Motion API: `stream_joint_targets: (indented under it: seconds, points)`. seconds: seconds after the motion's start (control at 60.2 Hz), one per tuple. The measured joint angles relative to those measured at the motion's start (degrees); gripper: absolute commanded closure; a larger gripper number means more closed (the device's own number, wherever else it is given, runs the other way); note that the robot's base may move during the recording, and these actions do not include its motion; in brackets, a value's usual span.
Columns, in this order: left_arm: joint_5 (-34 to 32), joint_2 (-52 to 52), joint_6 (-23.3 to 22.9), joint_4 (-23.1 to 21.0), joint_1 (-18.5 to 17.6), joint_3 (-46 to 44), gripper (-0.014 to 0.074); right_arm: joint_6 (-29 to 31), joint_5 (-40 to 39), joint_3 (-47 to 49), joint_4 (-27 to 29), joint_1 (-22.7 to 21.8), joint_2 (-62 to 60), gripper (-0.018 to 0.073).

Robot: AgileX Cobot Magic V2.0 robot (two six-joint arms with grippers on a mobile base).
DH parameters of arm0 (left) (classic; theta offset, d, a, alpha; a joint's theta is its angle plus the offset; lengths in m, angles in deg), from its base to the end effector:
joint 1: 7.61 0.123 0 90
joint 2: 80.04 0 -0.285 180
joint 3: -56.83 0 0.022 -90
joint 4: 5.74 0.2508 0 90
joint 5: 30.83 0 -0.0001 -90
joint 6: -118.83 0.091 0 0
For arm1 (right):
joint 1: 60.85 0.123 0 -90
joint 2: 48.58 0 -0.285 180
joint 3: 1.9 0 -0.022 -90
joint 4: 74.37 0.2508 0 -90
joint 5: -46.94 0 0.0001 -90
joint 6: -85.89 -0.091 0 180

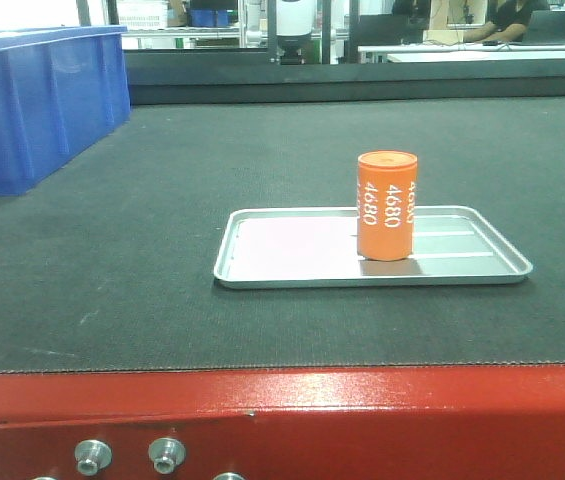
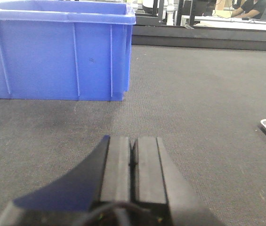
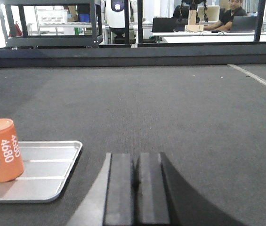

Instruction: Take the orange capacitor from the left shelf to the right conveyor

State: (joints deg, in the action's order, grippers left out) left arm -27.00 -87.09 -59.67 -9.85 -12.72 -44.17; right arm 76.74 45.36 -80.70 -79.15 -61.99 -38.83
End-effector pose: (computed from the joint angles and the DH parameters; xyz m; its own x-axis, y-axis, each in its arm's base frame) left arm 0.0566 -0.0055 0.1973 -0.0020 -0.0454 -0.9990 0.0938 0.9946 -0.0454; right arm 0.0601 -0.0010 0.2043 0.0539 0.0752 -0.9957 0.0135 0.9970 0.0760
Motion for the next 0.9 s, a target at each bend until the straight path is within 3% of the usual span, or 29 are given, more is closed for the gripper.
stream_joint_targets:
  seconds: [0.897]
  points:
    - [0.0,0.0,0.0,0.0,0.0,0.0,0.0723,0.2,2.9,0.0,0.0,0.0,0.0,0.0504]
